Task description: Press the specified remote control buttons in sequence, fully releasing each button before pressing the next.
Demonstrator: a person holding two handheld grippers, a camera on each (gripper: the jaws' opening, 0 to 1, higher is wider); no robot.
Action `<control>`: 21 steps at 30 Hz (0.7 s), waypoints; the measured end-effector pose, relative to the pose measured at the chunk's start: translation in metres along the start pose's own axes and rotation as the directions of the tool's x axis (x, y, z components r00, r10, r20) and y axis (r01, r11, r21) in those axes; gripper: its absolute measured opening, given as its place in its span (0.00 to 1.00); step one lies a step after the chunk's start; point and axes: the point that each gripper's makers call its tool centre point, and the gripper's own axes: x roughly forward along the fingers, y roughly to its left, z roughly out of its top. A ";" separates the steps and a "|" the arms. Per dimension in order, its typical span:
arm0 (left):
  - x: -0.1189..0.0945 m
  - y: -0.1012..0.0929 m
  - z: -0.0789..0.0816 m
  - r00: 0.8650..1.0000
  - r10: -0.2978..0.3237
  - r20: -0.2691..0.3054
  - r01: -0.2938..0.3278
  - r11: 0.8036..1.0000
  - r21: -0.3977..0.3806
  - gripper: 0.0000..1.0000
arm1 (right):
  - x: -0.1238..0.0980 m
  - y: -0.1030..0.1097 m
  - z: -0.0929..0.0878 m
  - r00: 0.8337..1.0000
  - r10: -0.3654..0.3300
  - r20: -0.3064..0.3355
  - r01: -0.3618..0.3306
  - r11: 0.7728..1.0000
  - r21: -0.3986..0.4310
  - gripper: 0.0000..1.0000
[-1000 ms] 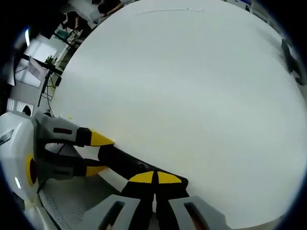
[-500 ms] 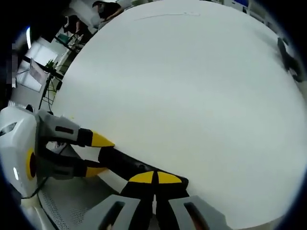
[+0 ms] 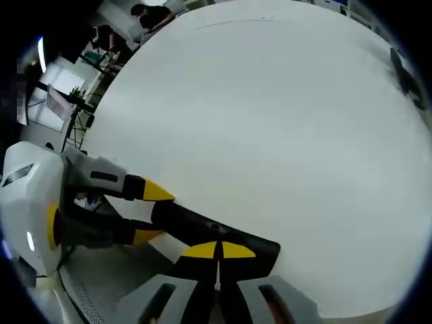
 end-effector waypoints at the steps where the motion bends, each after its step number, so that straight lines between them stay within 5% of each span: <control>1: 0.000 0.000 0.000 1.000 0.000 -0.001 0.000 1.000 0.000 0.23 | 0.001 0.000 0.000 1.000 -0.002 -0.003 0.002 1.000 -0.003 0.00; 21: 0.000 0.001 0.001 1.000 -0.006 0.019 0.006 1.000 -0.022 0.23 | 0.003 -0.004 0.000 1.000 0.008 0.013 -0.009 0.998 0.060 0.00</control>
